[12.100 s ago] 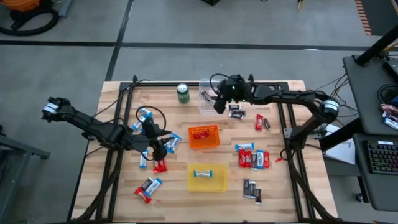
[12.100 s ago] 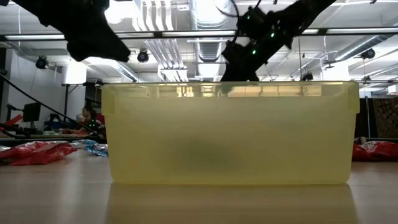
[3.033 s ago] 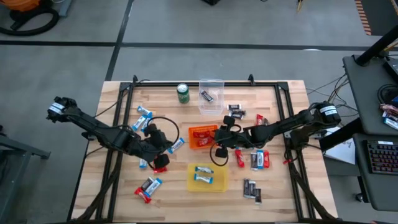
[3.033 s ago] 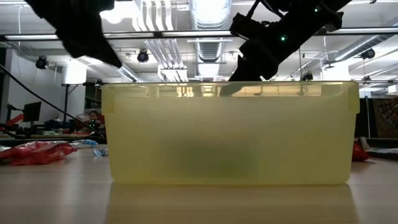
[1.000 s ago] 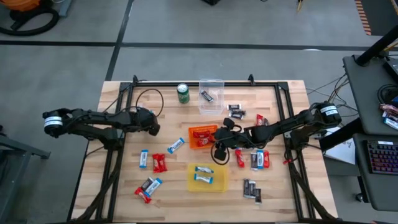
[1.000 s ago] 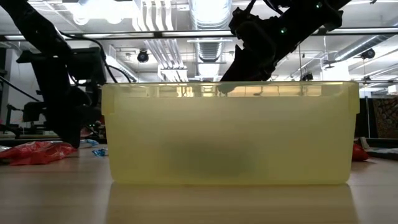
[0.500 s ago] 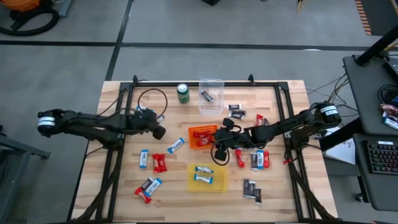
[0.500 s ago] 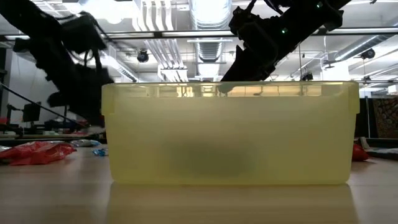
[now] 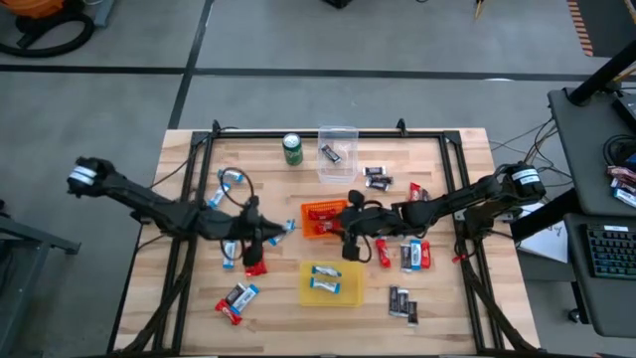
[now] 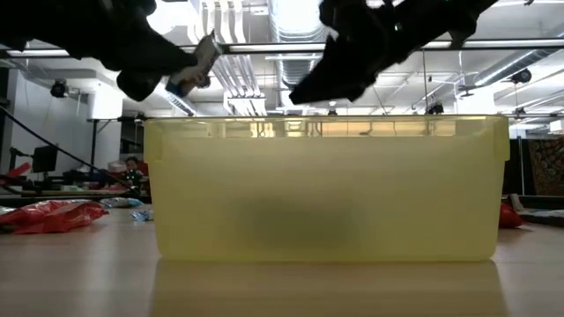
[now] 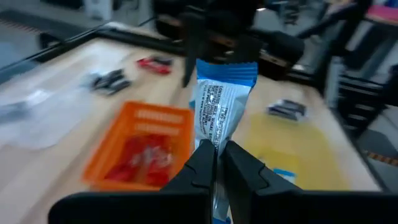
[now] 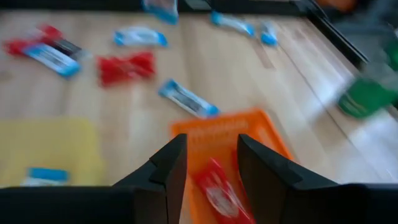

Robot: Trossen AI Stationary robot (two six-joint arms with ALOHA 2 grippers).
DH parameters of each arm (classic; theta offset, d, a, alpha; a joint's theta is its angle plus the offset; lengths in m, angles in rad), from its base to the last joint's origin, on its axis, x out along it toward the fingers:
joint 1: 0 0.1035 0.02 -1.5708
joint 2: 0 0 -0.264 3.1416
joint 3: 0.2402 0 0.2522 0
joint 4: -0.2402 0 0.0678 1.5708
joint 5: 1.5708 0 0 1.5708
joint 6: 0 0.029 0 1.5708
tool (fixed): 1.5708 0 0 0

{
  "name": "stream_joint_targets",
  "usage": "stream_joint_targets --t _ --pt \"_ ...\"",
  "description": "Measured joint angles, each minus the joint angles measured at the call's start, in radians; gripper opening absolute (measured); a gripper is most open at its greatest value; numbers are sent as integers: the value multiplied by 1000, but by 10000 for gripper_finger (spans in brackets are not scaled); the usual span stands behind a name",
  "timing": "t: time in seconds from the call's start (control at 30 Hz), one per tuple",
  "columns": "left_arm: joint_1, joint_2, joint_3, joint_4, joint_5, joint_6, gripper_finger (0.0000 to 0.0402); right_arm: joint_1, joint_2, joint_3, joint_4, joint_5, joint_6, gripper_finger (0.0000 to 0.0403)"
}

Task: Sort candy
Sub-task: Put the white candy into the yellow bin

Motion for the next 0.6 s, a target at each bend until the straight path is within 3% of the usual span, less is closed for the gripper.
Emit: stream_joint_targets --t 0.2,0.43,0.6 --pt "-32 146 0 199 11 28 0 14 0 0 174 -133 -124 151" --pt "-32 304 18 367 77 37 0 44 0 0 238 -160 -164 188" --pt "-32 397 95 387 107 48 0 51 0 0 255 -182 -156 207"
